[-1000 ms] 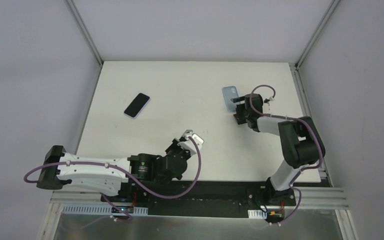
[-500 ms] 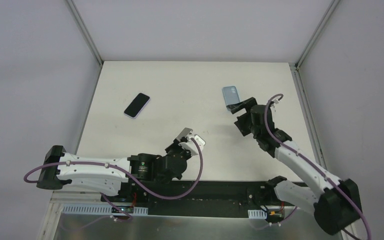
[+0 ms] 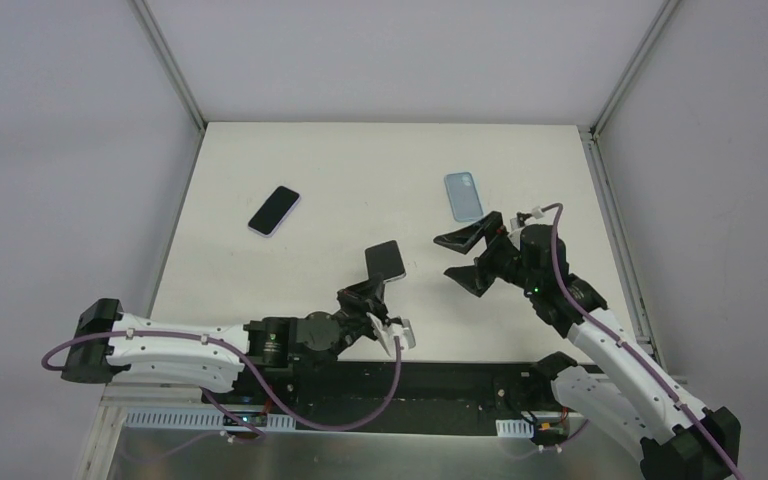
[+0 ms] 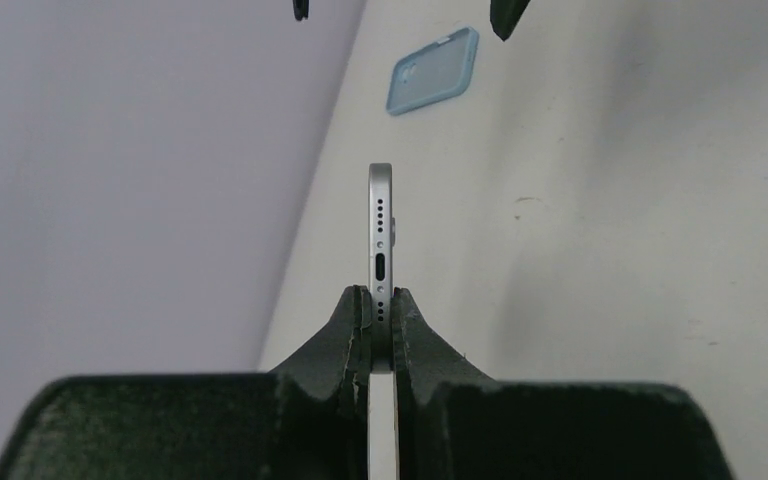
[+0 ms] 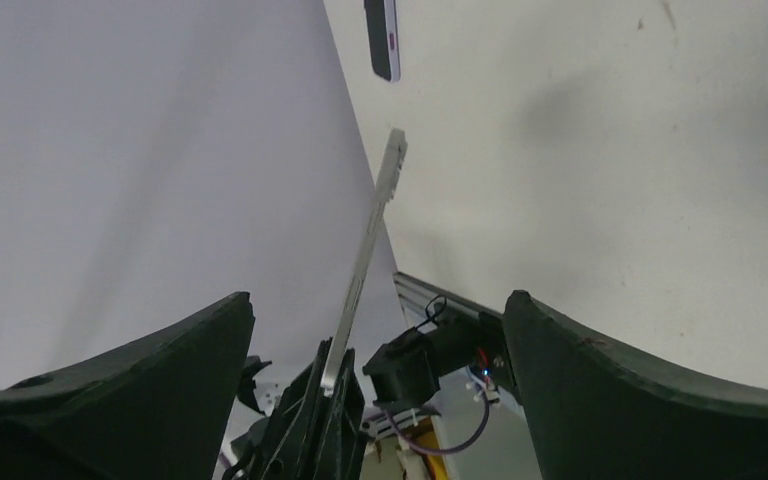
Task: Take the phone out of the phone case
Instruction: Place the phone case at the center of the board, then place the phone at the center of the board.
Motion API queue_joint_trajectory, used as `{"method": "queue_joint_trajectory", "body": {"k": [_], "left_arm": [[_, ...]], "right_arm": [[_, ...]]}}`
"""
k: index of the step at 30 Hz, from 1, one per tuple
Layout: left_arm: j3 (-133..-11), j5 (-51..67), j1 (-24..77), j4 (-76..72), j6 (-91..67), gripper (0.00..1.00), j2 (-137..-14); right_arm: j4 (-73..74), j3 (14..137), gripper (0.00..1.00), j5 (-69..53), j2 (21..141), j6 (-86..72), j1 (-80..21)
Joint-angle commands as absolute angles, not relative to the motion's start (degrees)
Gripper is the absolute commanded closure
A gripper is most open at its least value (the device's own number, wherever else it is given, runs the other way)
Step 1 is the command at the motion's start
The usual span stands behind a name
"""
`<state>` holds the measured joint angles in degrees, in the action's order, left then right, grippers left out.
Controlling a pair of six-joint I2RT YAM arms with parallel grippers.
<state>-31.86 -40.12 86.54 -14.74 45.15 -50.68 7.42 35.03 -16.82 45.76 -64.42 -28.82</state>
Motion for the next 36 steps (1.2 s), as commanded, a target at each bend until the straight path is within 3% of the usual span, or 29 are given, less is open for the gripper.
{"method": "queue_joint_trajectory", "body": {"k": [1, 10, 14, 26, 36], "left_arm": [[-31.11, -39.77, 86.22, -32.28, 68.16, 1.00, -52.90], [-27.16, -40.29, 86.04, -51.18, 80.20, 1.00, -60.91], [-26.35, -40.39, 86.04, -54.05, 80.33, 1.00, -62.24], [-25.32, -40.84, 86.86, -59.61, 82.34, 1.00, -64.64], [-25.49, -42.80, 89.34, -62.24, 87.57, 1.00, -67.26]], "right_arm": [[7.45, 38.38, 0.01, -25.73, 45.32, -68.40, -28.94], [-0.94, 38.74, 0.12, -32.00, 49.90, -70.48, -29.06], [-3.28, 39.24, 0.25, -32.69, 51.75, -70.37, -29.34], [-7.35, 42.05, 0.39, -36.71, 57.49, -71.62, -30.28], [-8.63, 44.20, 0.43, -41.45, 60.63, -71.49, -31.27]]}}
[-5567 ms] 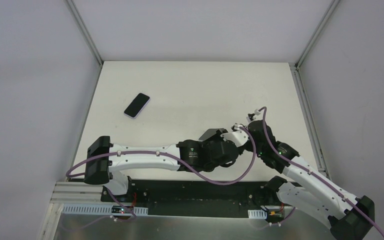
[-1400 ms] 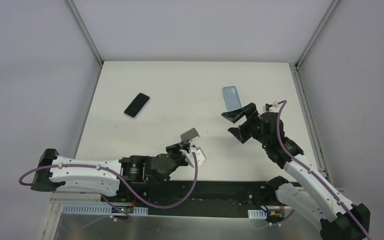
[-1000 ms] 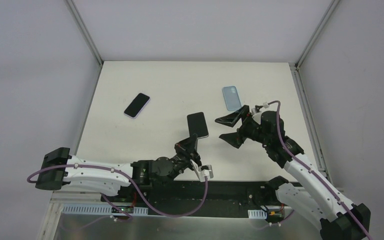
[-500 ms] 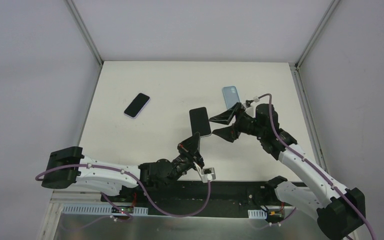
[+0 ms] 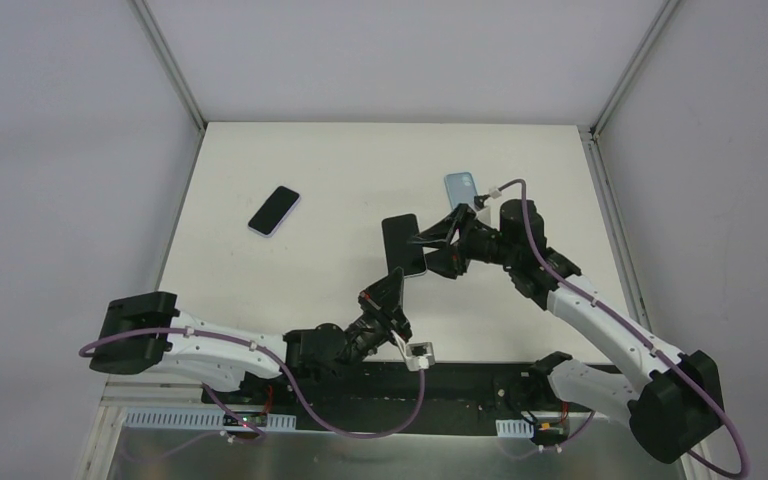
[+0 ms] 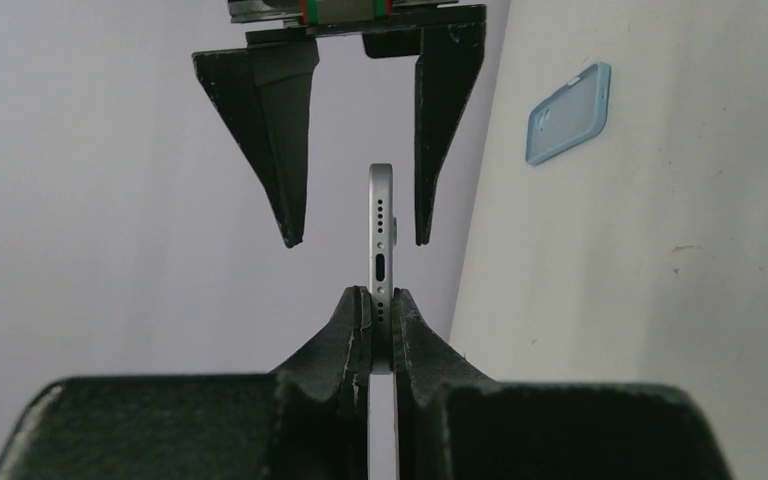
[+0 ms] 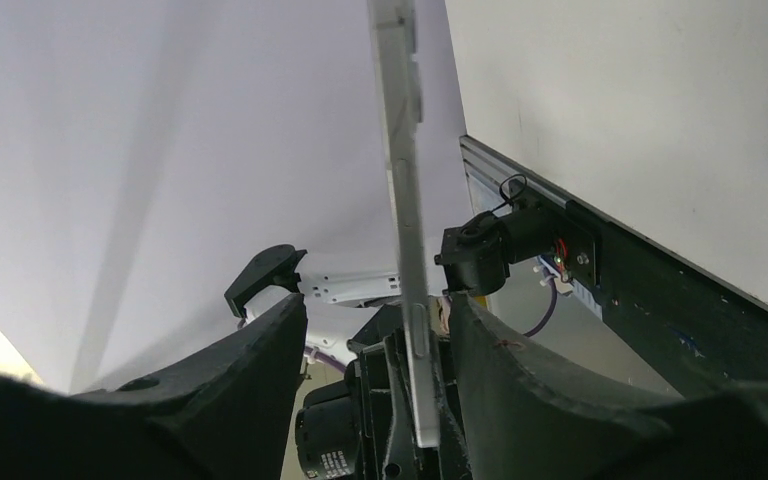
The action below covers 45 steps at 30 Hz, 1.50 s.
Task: Take the phone out of the phone case
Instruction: Place the phone at the center of the board.
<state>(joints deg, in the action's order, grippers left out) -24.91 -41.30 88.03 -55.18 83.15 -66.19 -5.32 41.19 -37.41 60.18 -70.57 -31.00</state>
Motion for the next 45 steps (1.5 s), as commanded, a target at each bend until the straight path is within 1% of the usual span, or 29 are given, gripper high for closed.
{"method": "queue_joint_trajectory", "body": {"k": [1, 11, 16, 24, 34, 42, 45], "left_arm": [[-25.53, -43.00, 89.68, -63.11, 88.20, 1.00, -67.84], [-25.45, -43.77, 90.75, -65.87, 88.74, 1.00, -68.32], [-25.31, -43.93, 91.46, -66.56, 88.16, 1.00, -68.20], [-24.84, -43.35, 92.01, -67.17, 85.29, 1.00, -66.92], [-23.48, -42.20, 92.45, -67.23, 80.72, 1.00, -62.71], [-23.50, -42.00, 92.90, -67.22, 80.34, 1.00, -63.46], [-23.63, -42.09, 92.90, -67.15, 80.42, 1.00, -63.98]], "right_arm": [[-8.65, 44.33, 0.43, -42.07, 60.91, -71.20, -31.26], [-8.40, 43.54, 0.51, -42.68, 60.74, -69.74, -31.33], [-8.22, 43.27, 0.61, -41.64, 61.25, -68.98, -31.29], [-8.24, 43.66, 0.72, -41.02, 61.88, -67.00, -31.27], [-7.82, 44.50, 0.73, -42.49, 61.52, -64.72, -31.20], [-7.80, 45.42, 0.70, -43.19, 61.70, -64.25, -31.34], [-7.68, 46.06, 0.71, -43.65, 61.78, -64.45, -31.59]]}}
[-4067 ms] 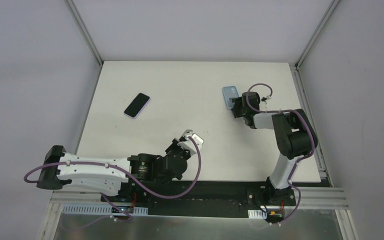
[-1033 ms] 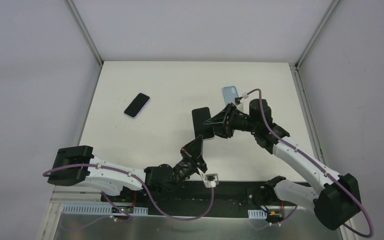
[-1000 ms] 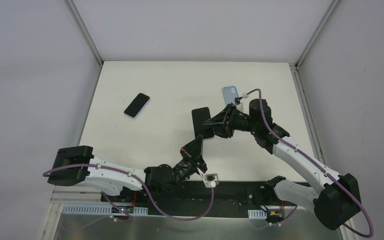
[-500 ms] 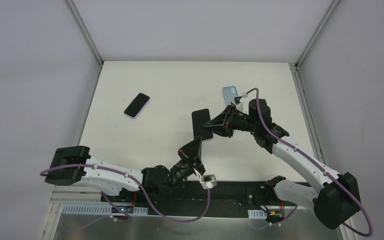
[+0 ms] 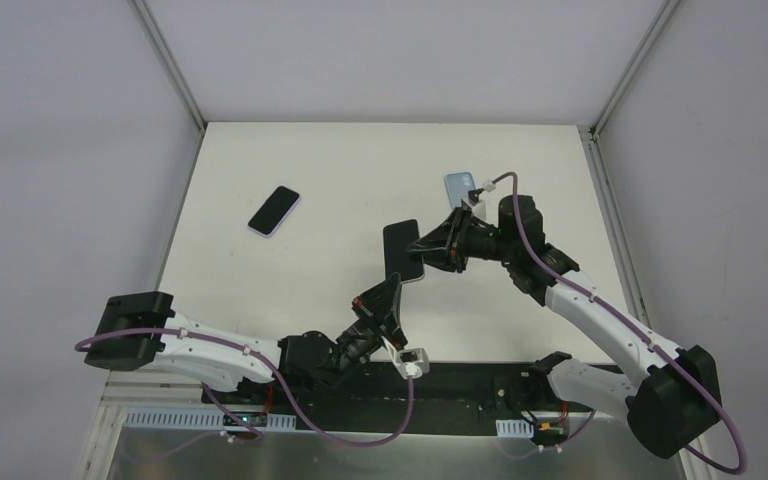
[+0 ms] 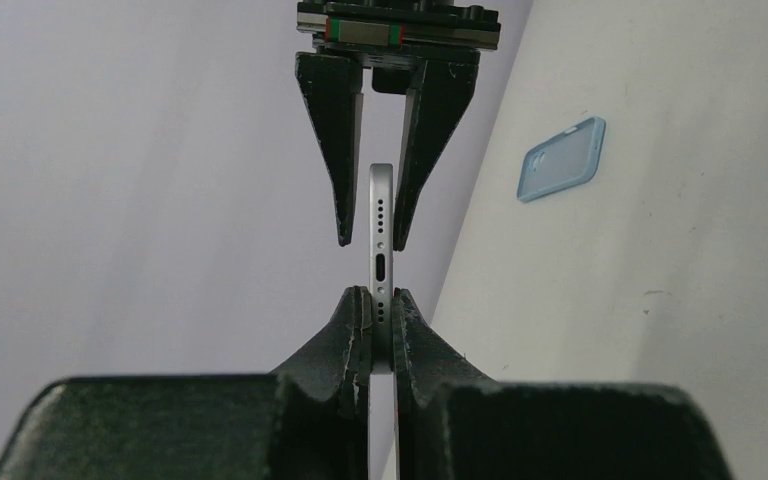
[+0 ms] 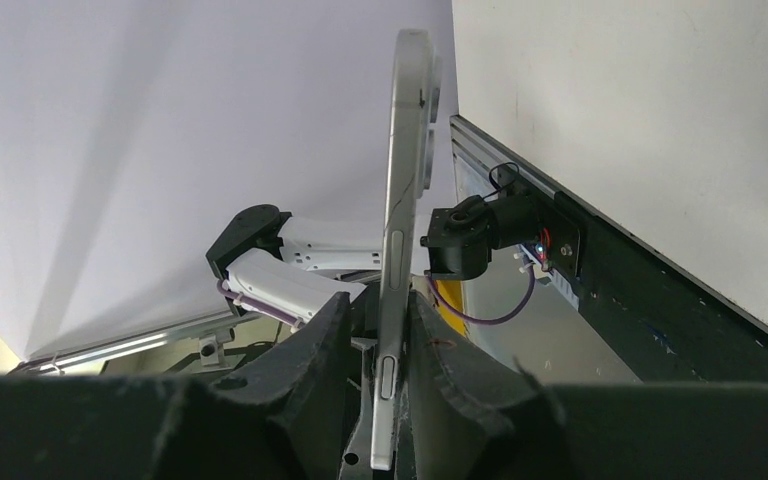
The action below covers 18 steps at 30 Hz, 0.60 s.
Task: Take the phone out of the phone case
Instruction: Place the phone at the center of the board.
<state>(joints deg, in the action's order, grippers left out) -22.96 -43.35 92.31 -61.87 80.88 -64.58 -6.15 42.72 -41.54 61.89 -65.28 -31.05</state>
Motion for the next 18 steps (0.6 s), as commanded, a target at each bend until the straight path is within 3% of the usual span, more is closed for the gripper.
{"method": "queue_joint_trajectory", "body": {"k": [1, 7, 14, 18], "left_arm": [[-23.59, -42.05, 92.90, -67.17, 80.46, 1.00, -64.06], [-23.76, -41.91, 92.90, -67.15, 80.33, 1.00, -64.43], [-23.98, -41.79, 92.90, -67.17, 80.31, 1.00, -64.78], [-24.07, -41.91, 92.94, -67.17, 80.11, 1.00, -65.00]], "right_arm": [[-7.50, 46.24, 0.72, -43.86, 61.79, -64.44, -31.70], [-6.69, 46.82, 0.77, -44.50, 62.09, -64.15, -32.16], [-6.49, 47.28, 0.75, -45.35, 63.19, -63.99, -32.94], [-6.50, 47.29, 0.83, -45.44, 63.28, -64.07, -32.99]]}}
